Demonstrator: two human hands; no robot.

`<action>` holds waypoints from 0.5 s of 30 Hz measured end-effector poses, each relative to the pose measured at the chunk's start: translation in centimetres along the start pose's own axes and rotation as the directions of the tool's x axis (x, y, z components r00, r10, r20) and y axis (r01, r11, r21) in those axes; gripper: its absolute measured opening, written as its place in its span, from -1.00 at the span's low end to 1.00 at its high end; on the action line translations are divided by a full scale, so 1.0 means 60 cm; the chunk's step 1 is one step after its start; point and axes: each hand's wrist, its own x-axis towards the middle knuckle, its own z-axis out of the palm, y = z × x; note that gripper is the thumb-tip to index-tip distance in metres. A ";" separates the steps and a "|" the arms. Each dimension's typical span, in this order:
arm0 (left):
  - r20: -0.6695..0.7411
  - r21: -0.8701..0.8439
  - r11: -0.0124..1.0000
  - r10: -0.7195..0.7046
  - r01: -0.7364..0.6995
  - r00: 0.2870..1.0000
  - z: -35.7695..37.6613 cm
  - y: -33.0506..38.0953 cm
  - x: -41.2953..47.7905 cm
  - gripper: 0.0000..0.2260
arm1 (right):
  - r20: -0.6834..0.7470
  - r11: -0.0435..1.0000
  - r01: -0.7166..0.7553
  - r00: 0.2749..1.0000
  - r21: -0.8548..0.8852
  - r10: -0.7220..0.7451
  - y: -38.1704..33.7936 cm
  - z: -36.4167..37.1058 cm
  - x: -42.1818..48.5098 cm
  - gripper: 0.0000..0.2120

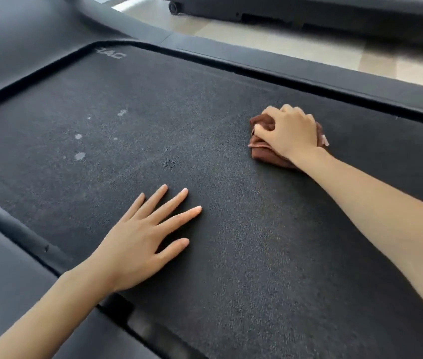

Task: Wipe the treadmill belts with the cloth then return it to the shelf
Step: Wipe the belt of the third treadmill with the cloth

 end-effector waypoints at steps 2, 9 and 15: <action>0.003 -0.017 0.999 0.043 -0.043 0.999 -0.004 -0.018 -0.004 -0.52 | -0.020 0.997 -0.075 0.997 -0.011 0.075 -0.030 0.019 0.026 -0.67; -0.011 -0.164 0.966 0.203 -0.202 0.979 -0.012 -0.075 0.001 -0.52 | -0.066 0.993 0.121 0.990 -0.020 -0.122 -0.173 0.005 -0.106 -0.67; -0.099 -0.067 0.949 0.302 -0.309 0.948 -0.016 -0.142 -0.029 -0.56 | 0.083 0.967 0.239 0.966 0.088 -0.246 -0.148 -0.026 -0.134 -0.58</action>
